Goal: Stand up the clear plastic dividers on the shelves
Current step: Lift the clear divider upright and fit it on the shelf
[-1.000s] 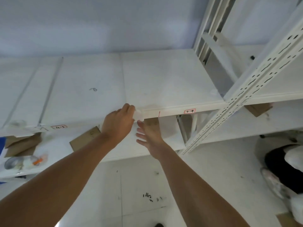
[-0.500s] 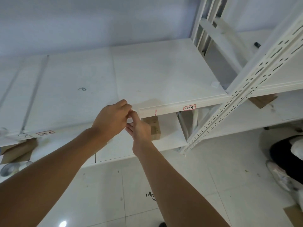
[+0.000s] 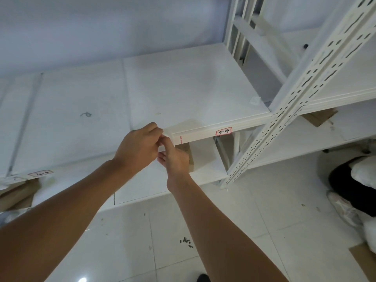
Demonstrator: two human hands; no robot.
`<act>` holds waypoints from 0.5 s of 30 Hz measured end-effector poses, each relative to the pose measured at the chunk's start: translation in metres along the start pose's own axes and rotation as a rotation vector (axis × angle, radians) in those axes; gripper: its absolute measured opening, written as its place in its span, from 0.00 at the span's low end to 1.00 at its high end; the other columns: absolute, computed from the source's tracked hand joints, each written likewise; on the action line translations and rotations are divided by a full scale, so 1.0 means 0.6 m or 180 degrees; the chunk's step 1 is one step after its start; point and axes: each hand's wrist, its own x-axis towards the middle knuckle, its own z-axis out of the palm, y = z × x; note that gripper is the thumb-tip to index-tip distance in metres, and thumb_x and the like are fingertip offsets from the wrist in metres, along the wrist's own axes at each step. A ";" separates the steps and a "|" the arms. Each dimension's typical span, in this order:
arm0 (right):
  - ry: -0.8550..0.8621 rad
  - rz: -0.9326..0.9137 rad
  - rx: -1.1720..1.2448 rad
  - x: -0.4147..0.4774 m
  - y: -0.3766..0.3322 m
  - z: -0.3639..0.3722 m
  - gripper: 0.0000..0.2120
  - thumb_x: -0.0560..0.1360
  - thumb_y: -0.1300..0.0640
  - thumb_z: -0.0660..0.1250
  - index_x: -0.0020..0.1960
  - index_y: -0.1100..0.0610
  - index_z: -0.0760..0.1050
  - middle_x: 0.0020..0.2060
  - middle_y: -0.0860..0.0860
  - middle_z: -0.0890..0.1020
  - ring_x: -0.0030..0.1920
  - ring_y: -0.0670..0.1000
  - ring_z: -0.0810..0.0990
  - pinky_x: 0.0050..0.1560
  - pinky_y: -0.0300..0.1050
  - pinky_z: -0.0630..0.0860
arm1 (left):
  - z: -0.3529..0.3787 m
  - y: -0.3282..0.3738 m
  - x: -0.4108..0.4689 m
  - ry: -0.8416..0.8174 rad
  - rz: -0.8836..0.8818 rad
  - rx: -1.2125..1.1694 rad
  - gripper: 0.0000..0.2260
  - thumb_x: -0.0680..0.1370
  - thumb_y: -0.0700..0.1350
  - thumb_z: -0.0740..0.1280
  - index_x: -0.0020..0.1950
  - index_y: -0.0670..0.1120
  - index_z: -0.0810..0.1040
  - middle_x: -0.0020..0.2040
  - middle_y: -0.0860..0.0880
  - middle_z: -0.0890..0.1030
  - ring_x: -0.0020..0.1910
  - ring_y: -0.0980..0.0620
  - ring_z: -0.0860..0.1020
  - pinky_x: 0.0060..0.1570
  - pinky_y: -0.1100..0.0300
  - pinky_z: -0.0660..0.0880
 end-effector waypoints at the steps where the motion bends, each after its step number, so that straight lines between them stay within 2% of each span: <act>1: 0.0001 -0.0005 0.0009 0.000 -0.003 -0.002 0.28 0.61 0.39 0.75 0.49 0.61 0.83 0.38 0.50 0.85 0.48 0.50 0.86 0.58 0.50 0.81 | -0.001 0.004 0.003 0.0002 -0.0031 -0.0043 0.05 0.72 0.32 0.66 0.41 0.37 0.81 0.39 0.43 0.80 0.29 0.41 0.79 0.26 0.56 0.74; 5: 0.0006 -0.0008 -0.0011 -0.001 -0.011 -0.011 0.27 0.62 0.39 0.75 0.49 0.60 0.83 0.41 0.52 0.86 0.49 0.51 0.86 0.58 0.50 0.81 | -0.003 0.014 0.013 -0.0001 -0.0078 -0.0168 0.06 0.69 0.27 0.71 0.40 0.37 0.80 0.37 0.43 0.79 0.27 0.42 0.77 0.27 0.60 0.68; 8: 0.0013 -0.0030 0.0000 0.000 -0.015 -0.017 0.23 0.65 0.41 0.75 0.49 0.59 0.83 0.44 0.54 0.86 0.50 0.51 0.86 0.57 0.48 0.81 | -0.001 0.018 0.015 0.0011 0.0018 -0.0189 0.05 0.69 0.28 0.71 0.40 0.37 0.81 0.37 0.43 0.79 0.26 0.42 0.77 0.27 0.60 0.70; 11: -0.0031 -0.0039 0.0067 -0.001 -0.019 -0.021 0.23 0.65 0.41 0.75 0.49 0.59 0.83 0.41 0.53 0.85 0.51 0.53 0.86 0.58 0.48 0.81 | 0.002 0.020 0.018 0.0035 -0.0007 -0.0199 0.05 0.70 0.30 0.67 0.40 0.37 0.81 0.36 0.43 0.79 0.26 0.42 0.77 0.25 0.58 0.73; 15: 0.0009 0.0023 0.0075 0.004 -0.020 -0.022 0.24 0.62 0.41 0.76 0.47 0.59 0.84 0.42 0.54 0.87 0.48 0.52 0.87 0.58 0.50 0.81 | 0.007 0.022 0.019 -0.0056 0.0037 -0.0110 0.05 0.69 0.29 0.73 0.41 0.37 0.81 0.37 0.43 0.79 0.28 0.43 0.79 0.26 0.58 0.73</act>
